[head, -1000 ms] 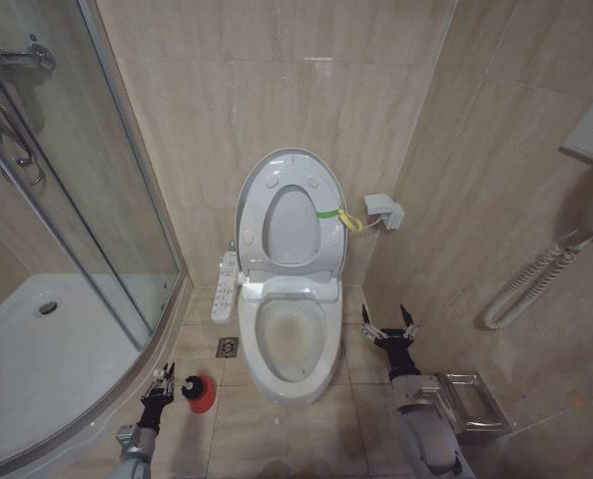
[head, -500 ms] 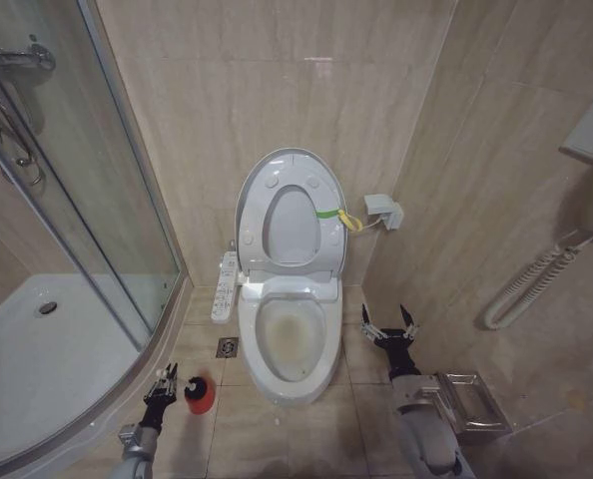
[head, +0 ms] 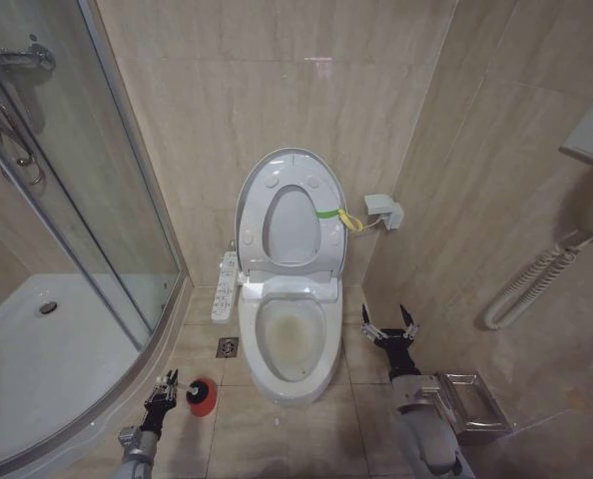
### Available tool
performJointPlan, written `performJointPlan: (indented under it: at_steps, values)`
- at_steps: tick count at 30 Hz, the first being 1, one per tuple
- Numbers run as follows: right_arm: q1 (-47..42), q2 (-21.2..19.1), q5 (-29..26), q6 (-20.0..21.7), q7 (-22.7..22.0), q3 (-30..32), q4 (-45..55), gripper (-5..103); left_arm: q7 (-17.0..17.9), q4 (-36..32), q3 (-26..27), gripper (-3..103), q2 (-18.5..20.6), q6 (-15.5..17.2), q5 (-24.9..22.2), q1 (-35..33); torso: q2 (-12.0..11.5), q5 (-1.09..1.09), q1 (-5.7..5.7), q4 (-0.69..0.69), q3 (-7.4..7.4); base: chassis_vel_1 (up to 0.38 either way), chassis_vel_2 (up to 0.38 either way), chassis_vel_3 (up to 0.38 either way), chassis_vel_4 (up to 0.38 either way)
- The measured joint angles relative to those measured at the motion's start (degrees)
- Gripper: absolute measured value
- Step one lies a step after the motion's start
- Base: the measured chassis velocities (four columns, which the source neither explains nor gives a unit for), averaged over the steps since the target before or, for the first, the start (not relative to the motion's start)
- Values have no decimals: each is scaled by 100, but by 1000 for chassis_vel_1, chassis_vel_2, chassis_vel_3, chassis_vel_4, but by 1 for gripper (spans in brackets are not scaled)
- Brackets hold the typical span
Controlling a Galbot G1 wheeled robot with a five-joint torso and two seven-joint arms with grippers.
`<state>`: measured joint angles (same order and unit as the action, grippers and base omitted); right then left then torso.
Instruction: Open the toilet lid, clean the toilet bowl with a toilet brush, close the toilet lid, and flush.
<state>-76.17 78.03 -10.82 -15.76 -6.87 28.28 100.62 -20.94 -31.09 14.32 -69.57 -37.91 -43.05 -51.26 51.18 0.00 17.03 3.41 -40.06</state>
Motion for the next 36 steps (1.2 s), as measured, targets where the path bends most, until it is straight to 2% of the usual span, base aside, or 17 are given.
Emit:
performJointPlan:
  at_steps: [10,26,27,34,35,36]
  values:
    - [0,0,0,0,0,0,0,100,-123,170,20,19,51,219,103,18,0,0,0,0,0,0,0,0,0]
    - [0,0,0,0,0,0,0,100,-103,139,31,19,88,236,168,21,0,0,0,0,0,0,0,0,0]
    - [0,0,0,0,0,0,0,100,-98,127,31,31,99,236,171,18,0,0,0,0,0,0,0,0,0]
    - [0,0,0,0,0,0,0,100,-56,60,33,31,143,228,182,-6,0,0,0,0,0,0,0,0,0]
    - [0,0,0,0,0,0,0,100,-49,45,33,58,149,220,186,-12,0,0,0,0,0,0,0,0,0]
    - [0,0,0,0,0,0,0,100,-41,31,33,58,156,209,194,-17,0,0,0,0,0,0,0,0,0]
